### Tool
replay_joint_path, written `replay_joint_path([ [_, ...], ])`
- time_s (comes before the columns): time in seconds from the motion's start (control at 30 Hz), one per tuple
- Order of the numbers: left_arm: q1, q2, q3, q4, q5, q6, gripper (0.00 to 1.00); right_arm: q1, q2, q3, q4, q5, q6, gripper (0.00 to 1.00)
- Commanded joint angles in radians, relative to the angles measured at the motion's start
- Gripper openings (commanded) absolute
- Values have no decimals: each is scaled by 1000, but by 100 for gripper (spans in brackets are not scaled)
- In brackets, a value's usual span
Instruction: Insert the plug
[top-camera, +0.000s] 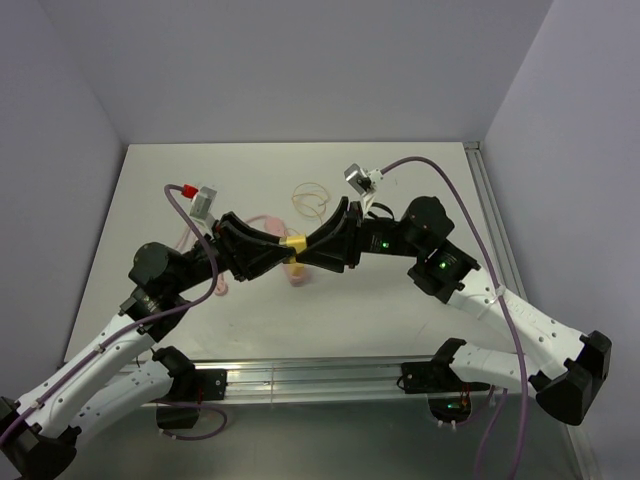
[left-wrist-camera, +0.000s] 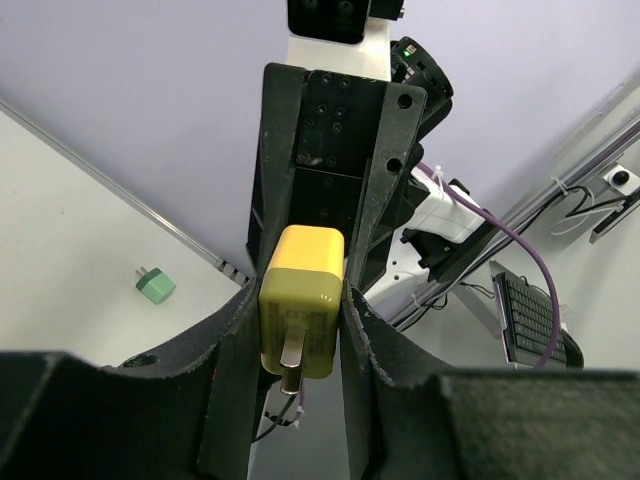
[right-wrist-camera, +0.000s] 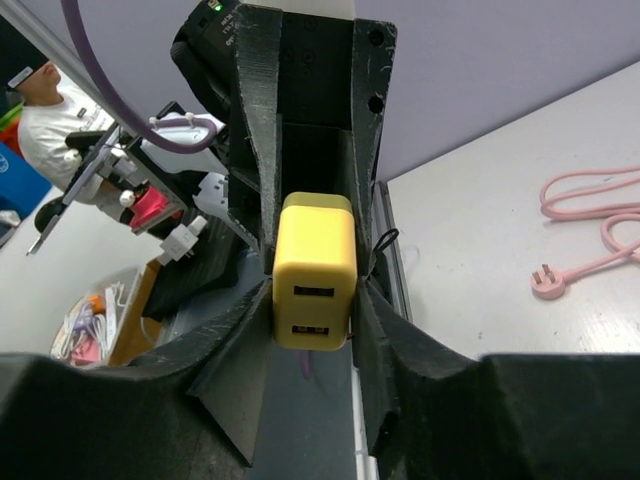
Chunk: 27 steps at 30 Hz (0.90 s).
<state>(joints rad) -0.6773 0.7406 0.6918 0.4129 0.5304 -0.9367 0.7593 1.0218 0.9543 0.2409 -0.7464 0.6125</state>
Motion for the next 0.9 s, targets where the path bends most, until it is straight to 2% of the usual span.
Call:
replay_joint_path([
  [0.0, -2, -9, 5, 41, 39, 7, 1, -2, 1, 64, 34, 21, -8, 43],
  [0.03, -2, -10, 5, 38, 39, 10, 1, -2, 3, 67, 34, 15, -10, 33],
  [0.1, -1, -12, 5, 33, 43, 12, 0, 0, 12, 75, 37, 4, -5, 25],
  [0.17, -1, -14, 3, 29, 43, 13, 0, -2, 18, 87, 34, -13, -5, 21],
  [0.23, 1, -14, 0, 23, 46, 15, 1, -2, 24, 93, 14, -11, -17, 11],
  [0.37, 2, -17, -3, 21, 48, 15, 0, -2, 26, 106, 0, -20, -28, 9],
  [0.4, 2, -17, -5, 23, 48, 13, 0, -2, 27, 107, 3, -25, -30, 14],
  [0.47, 5, -15, -5, 24, 51, 12, 0, -2, 26, 109, -5, -16, -30, 18],
  [0.53, 7, -14, -6, 27, 52, 10, 0, -2, 23, 106, 0, -15, -31, 12],
  [0.6, 8, -14, -5, 24, 54, 12, 1, -2, 26, 113, -12, 2, -36, 0],
  [0.7, 10, -10, 1, -2, 34, 15, 1, -2, 46, 141, -64, 18, -43, 0],
  [0.73, 10, -9, 6, -19, 23, 19, 5, -2, 50, 150, -113, 34, -51, 0],
  [0.77, 13, -10, 12, -78, -13, 27, 19, -2, 57, 168, -141, 47, -68, 0],
  [0.83, 18, -17, 41, -158, -68, 62, 33, -2, 61, 182, -223, 120, -88, 0],
  [0.87, 19, -20, 51, -224, -120, 76, 45, -2, 66, 193, -233, 137, -108, 0],
])
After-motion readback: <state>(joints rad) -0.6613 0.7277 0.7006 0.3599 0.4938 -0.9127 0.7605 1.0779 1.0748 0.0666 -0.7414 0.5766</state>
